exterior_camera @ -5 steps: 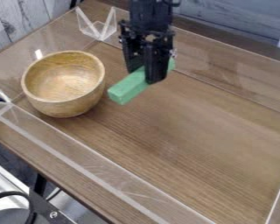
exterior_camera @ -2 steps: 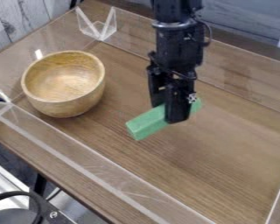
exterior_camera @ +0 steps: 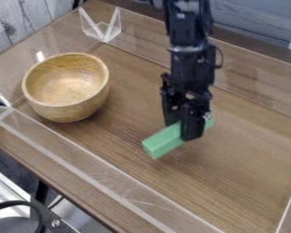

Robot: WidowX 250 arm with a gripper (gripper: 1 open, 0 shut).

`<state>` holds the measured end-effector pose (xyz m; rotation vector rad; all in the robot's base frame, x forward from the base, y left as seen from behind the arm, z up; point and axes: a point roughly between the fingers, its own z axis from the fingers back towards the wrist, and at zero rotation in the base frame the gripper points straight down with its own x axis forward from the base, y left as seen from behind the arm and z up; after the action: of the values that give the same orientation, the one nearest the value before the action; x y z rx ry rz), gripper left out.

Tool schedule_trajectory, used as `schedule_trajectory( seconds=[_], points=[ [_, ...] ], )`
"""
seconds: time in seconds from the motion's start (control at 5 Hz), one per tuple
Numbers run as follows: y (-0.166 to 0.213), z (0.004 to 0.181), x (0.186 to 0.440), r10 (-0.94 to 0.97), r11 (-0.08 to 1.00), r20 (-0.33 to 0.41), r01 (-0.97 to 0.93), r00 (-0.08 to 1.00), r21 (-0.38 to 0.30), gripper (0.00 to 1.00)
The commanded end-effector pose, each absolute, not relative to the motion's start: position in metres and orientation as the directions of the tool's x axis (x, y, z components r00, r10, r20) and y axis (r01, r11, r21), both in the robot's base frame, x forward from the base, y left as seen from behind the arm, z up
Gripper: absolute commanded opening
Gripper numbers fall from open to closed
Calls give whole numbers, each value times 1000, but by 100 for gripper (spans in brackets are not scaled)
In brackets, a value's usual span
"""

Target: Remove the green block from inside the brown bowl and put it on the table

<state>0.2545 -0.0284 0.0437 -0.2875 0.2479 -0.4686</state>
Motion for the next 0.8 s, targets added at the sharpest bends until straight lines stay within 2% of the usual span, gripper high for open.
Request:
schedule_trajectory(
  seconds=[0.0, 0.2, 0.6],
  points=[
    [-18, 65, 279, -413, 875, -82, 370, 907, -311, 0],
    [-9, 71, 289, -355, 890, -55, 319, 933, -326, 0],
    [11, 60, 298, -331, 881, -53, 288, 942, -376, 0]
  ],
)
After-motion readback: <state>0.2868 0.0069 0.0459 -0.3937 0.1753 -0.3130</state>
